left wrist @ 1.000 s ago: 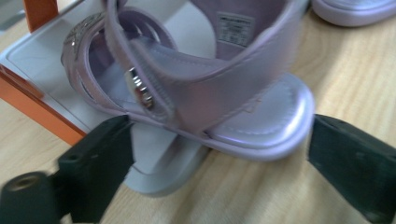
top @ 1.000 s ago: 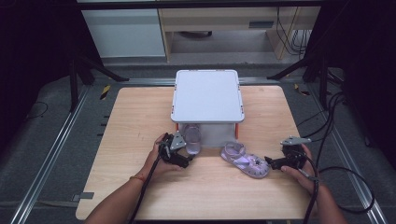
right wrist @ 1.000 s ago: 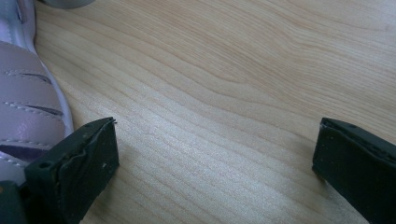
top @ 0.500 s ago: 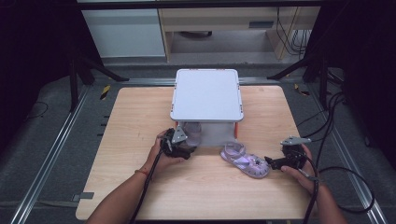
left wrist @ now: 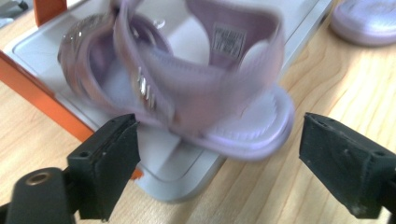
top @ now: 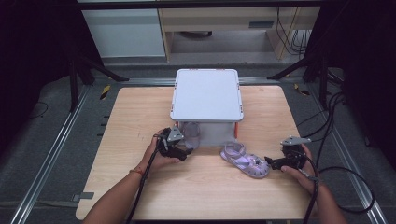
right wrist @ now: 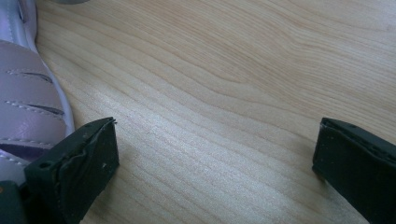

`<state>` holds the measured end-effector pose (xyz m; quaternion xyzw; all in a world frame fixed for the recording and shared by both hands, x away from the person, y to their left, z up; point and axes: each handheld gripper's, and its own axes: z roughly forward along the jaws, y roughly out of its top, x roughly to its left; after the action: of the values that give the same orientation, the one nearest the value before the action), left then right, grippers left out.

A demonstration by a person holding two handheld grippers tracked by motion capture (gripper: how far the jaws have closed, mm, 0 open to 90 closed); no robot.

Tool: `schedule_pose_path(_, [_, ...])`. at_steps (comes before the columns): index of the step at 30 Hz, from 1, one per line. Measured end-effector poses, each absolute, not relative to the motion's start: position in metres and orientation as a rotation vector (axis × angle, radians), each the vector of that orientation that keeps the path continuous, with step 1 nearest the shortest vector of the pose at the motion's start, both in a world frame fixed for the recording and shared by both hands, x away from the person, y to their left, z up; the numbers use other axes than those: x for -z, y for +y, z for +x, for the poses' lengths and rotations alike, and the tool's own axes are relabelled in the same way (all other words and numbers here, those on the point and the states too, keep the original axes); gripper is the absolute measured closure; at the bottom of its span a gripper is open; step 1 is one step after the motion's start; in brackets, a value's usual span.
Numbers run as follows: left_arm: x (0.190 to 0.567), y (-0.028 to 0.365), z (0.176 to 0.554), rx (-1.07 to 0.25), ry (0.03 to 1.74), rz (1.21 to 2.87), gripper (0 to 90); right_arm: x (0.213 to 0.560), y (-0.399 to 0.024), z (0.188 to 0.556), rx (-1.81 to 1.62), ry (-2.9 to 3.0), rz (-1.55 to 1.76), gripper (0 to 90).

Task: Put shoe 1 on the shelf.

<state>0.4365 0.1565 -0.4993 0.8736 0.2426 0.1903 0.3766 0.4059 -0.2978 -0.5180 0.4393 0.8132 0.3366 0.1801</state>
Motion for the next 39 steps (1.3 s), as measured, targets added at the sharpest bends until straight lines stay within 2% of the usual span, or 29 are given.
schedule_pose_path(4, [0.5, 0.15, 0.435, -0.525, 0.575, 2.267, 8.2, 0.518, -0.298, 0.406, -0.951, 2.298, 1.241, 0.5])
schedule_pose_path(7, [0.5, 0.152, 0.439, -0.555, 0.591, 2.271, 12.9, 0.518, -0.298, 0.406, -0.952, 2.298, 1.241, 0.5])
schedule_pose_path(9, [0.498, 0.154, 0.442, -0.523, 0.621, 2.248, 12.1, 0.518, -0.298, 0.406, -0.952, 2.297, 1.241, 0.5])
schedule_pose_path(10, [0.498, 0.155, 0.442, -0.552, 0.613, 2.261, 12.7, 0.518, -0.298, 0.406, -0.952, 2.297, 1.241, 0.5])
schedule_pose_path(13, [0.498, 0.158, 0.444, -0.558, 0.623, 2.242, 19.5, 0.518, -0.298, 0.406, -0.952, 2.298, 1.24, 0.5])
schedule_pose_path(23, [0.496, 0.161, 0.461, -0.613, 0.694, 2.228, 20.7, 0.518, -0.298, 0.406, -0.952, 2.298, 1.24, 0.5])
schedule_pose_path(29, [0.494, 0.16, 0.463, -0.611, 0.719, 2.189, 20.9, 0.518, -0.298, 0.406, -0.952, 2.299, 1.24, 0.5])
schedule_pose_path(33, [0.487, 0.167, 0.46, -0.571, 0.732, 2.166, 16.9, 0.517, -0.298, 0.406, -0.943, 2.305, 1.244, 1.0])
schedule_pose_path(35, [0.485, 0.169, 0.456, -0.568, 0.705, 2.206, 13.1, 0.515, -0.298, 0.406, -0.92, 2.321, 1.253, 3.1])
schedule_pose_path(37, [0.482, 0.175, 0.447, -0.547, 0.67, 2.225, 12.9, 0.512, -0.3, 0.406, -0.925, 2.326, 1.275, 8.0])
schedule_pose_path(39, [0.481, 0.18, 0.44, -0.525, 0.664, 2.245, 10.8, 0.507, -0.301, 0.406, -0.935, 2.33, 1.287, 8.0])
